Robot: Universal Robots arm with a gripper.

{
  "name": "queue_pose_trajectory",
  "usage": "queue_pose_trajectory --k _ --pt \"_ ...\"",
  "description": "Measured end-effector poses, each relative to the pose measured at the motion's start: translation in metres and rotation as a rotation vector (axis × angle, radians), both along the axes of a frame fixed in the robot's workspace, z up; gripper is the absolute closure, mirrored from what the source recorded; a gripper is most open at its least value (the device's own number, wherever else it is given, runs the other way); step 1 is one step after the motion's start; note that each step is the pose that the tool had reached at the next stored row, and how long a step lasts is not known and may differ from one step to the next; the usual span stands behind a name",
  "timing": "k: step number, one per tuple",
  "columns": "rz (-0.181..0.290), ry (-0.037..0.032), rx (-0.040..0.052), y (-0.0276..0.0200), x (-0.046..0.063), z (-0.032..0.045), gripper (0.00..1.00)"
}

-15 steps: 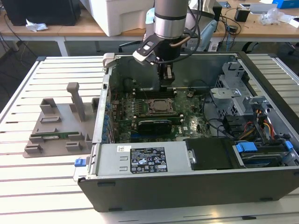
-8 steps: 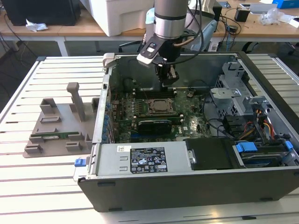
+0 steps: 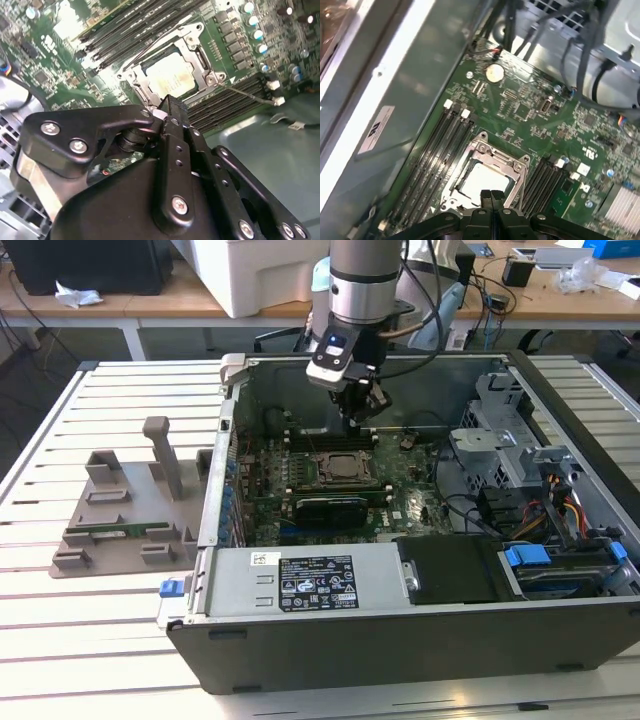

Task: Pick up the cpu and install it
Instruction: 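Install the first cpu locking lever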

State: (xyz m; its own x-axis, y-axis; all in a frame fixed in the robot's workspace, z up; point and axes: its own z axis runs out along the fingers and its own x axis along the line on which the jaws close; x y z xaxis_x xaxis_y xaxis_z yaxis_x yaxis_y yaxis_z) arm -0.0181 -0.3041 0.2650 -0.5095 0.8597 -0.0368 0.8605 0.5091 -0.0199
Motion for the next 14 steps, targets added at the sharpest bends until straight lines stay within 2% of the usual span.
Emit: queue_pose_trajectory --k 8,14 --pt "0.188 0.0001 0.0 0.0 0.0 0.0 0.89" --pt "0.296 0.0 -0.0001 0.0 0.0 0.0 0.89"
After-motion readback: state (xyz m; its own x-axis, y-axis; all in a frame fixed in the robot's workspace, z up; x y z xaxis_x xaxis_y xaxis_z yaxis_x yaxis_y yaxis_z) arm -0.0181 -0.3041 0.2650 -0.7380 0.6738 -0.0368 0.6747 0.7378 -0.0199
